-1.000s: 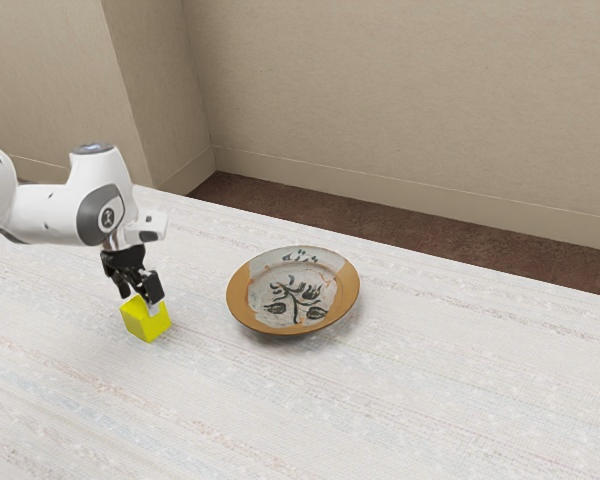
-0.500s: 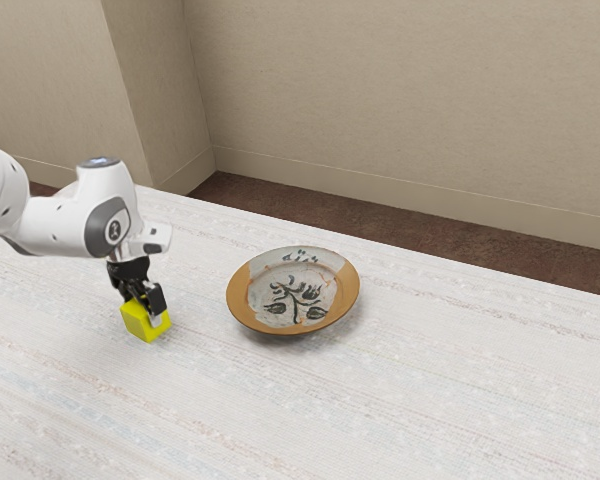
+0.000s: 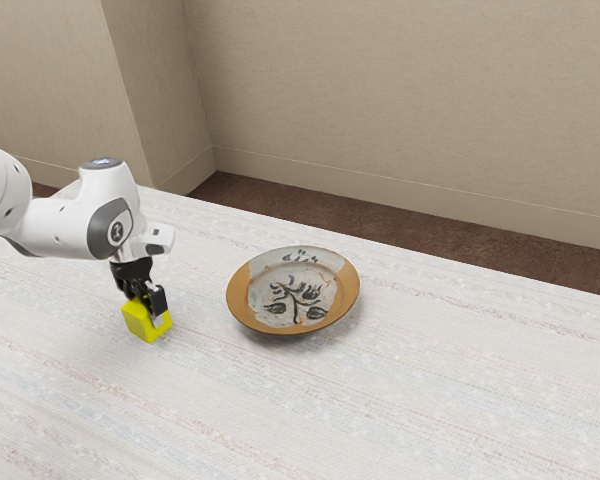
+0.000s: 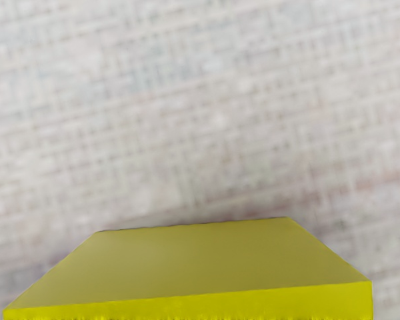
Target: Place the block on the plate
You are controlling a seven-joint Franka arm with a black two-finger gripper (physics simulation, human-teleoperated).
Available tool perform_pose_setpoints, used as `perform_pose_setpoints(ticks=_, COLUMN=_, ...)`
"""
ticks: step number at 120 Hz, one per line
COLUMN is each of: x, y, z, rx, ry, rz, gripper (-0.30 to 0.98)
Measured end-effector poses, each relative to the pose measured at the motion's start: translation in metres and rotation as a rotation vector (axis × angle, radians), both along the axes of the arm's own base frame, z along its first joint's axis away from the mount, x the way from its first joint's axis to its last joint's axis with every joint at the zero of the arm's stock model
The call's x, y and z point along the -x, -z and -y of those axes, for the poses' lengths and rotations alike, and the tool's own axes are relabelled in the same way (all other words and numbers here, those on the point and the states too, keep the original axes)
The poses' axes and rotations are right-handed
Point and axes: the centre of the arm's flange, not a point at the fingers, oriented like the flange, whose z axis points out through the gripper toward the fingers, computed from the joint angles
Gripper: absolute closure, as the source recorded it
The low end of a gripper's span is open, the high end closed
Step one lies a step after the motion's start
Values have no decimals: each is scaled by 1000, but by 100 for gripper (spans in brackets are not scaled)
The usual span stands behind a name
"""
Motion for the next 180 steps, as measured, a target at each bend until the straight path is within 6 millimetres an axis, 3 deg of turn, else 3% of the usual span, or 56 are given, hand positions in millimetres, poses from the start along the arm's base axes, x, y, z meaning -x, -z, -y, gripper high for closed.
perform_pose_setpoints(ticks=24, x=-1, y=-4, z=1, rx=-3, ry=1, rz=6, gripper=23)
perform_pose_setpoints(ticks=45, x=-3, y=-19, z=8, rx=-12, ry=10, rz=14, gripper=24)
perform_pose_setpoints(ticks=87, x=-29, y=-131, z=53, rx=-77, ry=78, rz=77, gripper=27)
perform_pose_setpoints(ticks=103, x=-39, y=-150, z=89, rx=-94, ry=124, rz=65, gripper=27)
perform_pose_setpoints(ticks=120, x=-48, y=-154, z=144, rx=-82, ry=189, rz=60, gripper=27)
perform_pose_setpoints(ticks=151, x=-73, y=-124, z=217, rx=-49, ry=254, rz=32, gripper=27)
perform_pose_setpoints(ticks=180, x=-102, y=-90, z=251, rx=-33, ry=268, rz=17, gripper=27)
